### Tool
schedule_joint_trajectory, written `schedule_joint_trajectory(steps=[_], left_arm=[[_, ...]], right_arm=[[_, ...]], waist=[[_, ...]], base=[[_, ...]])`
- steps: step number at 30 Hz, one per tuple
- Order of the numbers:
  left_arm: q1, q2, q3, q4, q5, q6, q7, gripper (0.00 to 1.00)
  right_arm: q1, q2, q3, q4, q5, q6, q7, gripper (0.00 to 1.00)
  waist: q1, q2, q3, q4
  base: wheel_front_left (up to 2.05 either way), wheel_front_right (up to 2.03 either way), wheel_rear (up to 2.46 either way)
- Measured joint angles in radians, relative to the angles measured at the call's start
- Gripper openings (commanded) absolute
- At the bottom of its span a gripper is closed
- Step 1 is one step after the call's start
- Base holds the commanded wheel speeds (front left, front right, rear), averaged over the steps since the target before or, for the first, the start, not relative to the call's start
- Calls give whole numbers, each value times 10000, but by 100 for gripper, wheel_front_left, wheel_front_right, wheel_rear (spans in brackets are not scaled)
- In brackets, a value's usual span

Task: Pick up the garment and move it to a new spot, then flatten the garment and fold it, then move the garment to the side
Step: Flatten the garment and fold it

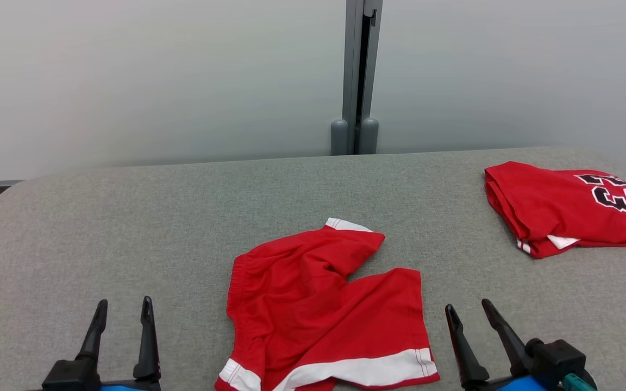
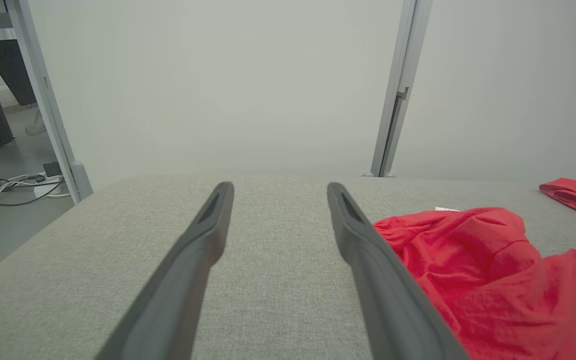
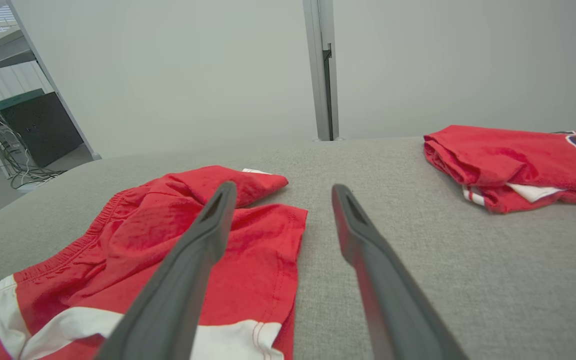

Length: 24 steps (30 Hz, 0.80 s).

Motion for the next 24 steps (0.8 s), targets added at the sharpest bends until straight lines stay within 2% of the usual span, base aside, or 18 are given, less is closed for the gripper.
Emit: schedule_joint_trajectory(steps=[9,24], left_arm=[[-28,173,-1597,663,-385,0,0,100],[-309,763,-4291,2539,-1308,0,2,100]], right_arm=[[-170,-136,593,1271,-10,0,0,100],[-1243,-466,2272,3565,518,0,0,100]], waist=[[0,1,188,-126],[0,2,564,-152]], base=[[0,0,0],[0,0,0]])
